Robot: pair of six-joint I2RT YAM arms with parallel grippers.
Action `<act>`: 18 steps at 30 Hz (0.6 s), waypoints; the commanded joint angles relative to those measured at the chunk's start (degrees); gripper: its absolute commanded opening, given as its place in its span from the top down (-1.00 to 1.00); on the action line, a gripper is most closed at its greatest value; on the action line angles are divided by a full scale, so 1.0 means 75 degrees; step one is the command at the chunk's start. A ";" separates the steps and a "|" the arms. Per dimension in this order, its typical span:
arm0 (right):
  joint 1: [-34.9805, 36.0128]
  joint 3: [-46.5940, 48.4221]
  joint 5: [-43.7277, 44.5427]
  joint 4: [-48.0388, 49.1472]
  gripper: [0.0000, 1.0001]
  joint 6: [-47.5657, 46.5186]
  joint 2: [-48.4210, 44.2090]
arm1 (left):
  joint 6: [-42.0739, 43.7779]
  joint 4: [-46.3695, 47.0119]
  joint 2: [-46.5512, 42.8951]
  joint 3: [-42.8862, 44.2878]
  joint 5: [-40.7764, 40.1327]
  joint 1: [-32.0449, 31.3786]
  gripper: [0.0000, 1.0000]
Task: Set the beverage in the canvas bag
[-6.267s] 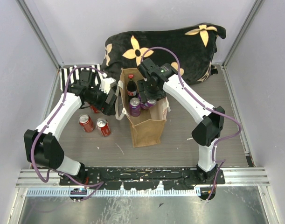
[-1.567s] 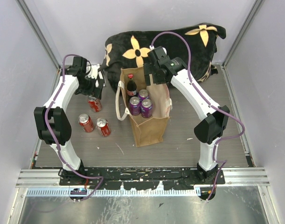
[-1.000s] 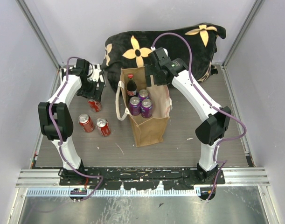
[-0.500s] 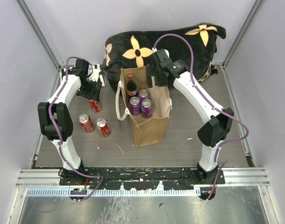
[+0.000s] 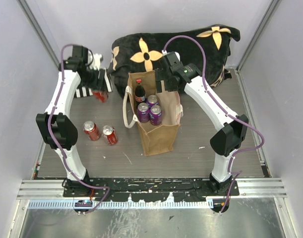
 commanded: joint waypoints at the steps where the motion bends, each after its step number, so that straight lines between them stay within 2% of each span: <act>1: -0.0135 0.0114 0.0119 0.0332 -1.00 -0.0004 -0.0522 | -0.0684 0.0277 -0.0130 0.2079 0.1053 0.0020 1.00; 6: -0.0244 0.0063 0.0158 0.0289 -1.00 0.0015 -0.0592 | -0.1143 0.0301 0.0244 0.3876 0.2223 -0.0152 1.00; 10: -0.0342 -0.0090 0.0275 0.0235 -1.00 0.0110 -0.0726 | -0.1338 0.0387 0.0375 0.4873 0.2909 -0.0643 1.00; 18: -0.0540 -0.0196 0.0930 -0.0008 -1.00 0.0388 -0.0970 | -0.0765 0.0738 0.0061 0.4411 0.3695 -0.2146 1.00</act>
